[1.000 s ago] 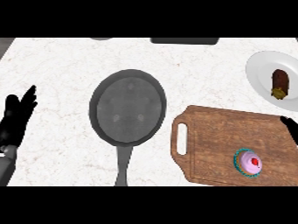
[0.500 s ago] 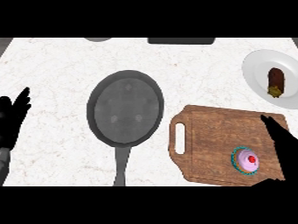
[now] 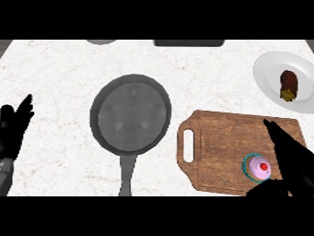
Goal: Pick the cupcake from the cutting board and place it in the pan
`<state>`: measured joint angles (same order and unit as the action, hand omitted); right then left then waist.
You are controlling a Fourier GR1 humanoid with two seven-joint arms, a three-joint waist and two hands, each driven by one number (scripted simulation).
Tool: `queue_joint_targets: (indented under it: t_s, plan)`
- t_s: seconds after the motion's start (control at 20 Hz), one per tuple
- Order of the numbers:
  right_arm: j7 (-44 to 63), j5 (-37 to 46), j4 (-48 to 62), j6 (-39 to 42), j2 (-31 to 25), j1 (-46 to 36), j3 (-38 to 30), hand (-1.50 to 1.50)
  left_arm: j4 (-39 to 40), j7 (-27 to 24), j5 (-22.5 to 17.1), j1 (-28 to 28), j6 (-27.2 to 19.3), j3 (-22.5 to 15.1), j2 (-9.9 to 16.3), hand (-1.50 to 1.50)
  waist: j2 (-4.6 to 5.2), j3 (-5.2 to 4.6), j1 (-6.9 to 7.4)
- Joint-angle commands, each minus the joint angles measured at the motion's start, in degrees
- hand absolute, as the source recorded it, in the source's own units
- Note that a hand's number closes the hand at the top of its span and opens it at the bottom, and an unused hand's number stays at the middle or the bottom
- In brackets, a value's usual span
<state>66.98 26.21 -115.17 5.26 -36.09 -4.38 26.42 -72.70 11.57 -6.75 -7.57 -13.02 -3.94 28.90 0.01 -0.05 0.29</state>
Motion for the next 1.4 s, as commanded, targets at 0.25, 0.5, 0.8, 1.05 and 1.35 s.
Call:
queue_joint_targets:
  t_s: [0.25, 0.5, 0.8, 1.05, 1.35]
  plan:
    - [8.0, 2.3, 6.6, 3.7, 7.3, -3.5, -1.5, -1.5, 3.1, -2.1, 1.1, 0.0, 2.0, 1.7, -0.9, 0.0, 0.06, 0.0, -0.09]
    - [6.2, 4.1, 8.0, 4.0, 7.9, 0.2, -2.3, -1.5, 0.5, -0.9, 2.1, 1.1, 1.0, 1.8, -1.9, 0.0, -0.02, 0.02, -0.26]
    - [2.1, 8.0, 11.4, 8.1, 9.5, -2.6, -1.4, 1.5, -1.1, 1.4, 3.3, -0.3, 1.5, 3.1, -2.1, 0.0, -0.02, 0.04, -0.08]
    - [-2.3, 14.8, 10.7, 6.2, 7.1, 1.7, -2.1, 1.5, -2.9, 2.4, 2.9, 1.1, 3.7, 4.9, -1.1, 0.0, -0.09, 0.05, -0.28]
    - [-12.1, 13.7, 11.8, 10.1, 6.7, -0.4, -4.0, 1.5, -3.0, 3.0, 4.5, 0.5, 4.4, 5.1, -2.9, 0.0, 0.0, 0.06, -0.26]
